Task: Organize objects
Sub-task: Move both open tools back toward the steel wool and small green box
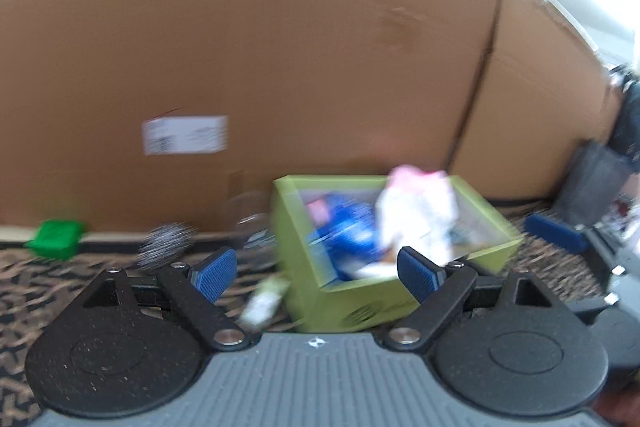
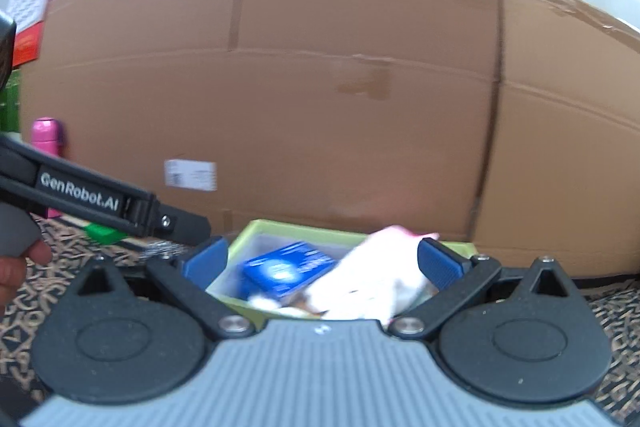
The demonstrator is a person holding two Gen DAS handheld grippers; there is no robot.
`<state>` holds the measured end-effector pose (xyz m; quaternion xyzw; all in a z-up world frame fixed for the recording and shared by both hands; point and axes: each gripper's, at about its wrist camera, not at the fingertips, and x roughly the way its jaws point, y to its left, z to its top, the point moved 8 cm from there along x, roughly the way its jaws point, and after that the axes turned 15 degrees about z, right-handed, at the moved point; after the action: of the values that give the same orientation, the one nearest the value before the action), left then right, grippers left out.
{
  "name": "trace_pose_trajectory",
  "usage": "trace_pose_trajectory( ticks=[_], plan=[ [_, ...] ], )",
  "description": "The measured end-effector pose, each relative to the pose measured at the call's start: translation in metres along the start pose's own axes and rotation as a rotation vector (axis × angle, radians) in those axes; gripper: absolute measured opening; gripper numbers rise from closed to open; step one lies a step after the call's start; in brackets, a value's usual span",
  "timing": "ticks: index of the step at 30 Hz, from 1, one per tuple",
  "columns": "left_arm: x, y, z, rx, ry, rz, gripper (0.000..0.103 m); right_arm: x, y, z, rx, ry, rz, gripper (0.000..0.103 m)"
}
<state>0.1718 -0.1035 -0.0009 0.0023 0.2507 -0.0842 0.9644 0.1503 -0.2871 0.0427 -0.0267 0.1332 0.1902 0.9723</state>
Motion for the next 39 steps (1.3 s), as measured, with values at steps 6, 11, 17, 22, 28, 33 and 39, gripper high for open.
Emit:
trace_pose_trajectory(
  ticks=[6, 11, 17, 22, 28, 33, 39],
  plan=[
    [-0.001, 0.075, -0.051, -0.052, 0.078, 0.101, 0.091, 0.031, 0.056, -0.026, 0.021, 0.057, 0.082, 0.091],
    [0.004, 0.124, -0.067, -0.118, 0.100, 0.174, 0.091, 0.069, 0.096, -0.047, 0.039, 0.148, 0.182, 0.066],
    [0.008, 0.151, -0.070, -0.142, 0.102, 0.195, 0.091, 0.112, 0.101, -0.057, 0.087, 0.172, 0.153, 0.068],
    [0.021, 0.153, -0.069, -0.145, 0.109, 0.185, 0.091, 0.119, 0.088, -0.059, 0.121, 0.154, 0.068, 0.080],
    [0.030, 0.144, -0.067, -0.122, 0.106, 0.162, 0.091, 0.120, 0.077, -0.064, 0.112, 0.159, 0.001, 0.079],
    [0.036, 0.142, -0.064, -0.102, 0.100, 0.155, 0.091, 0.117, 0.048, -0.072, 0.190, 0.182, -0.106, 0.080],
    [0.059, 0.131, -0.049, -0.088, 0.101, 0.139, 0.090, 0.146, 0.088, -0.081, 0.138, 0.299, 0.005, 0.080]
  ],
)
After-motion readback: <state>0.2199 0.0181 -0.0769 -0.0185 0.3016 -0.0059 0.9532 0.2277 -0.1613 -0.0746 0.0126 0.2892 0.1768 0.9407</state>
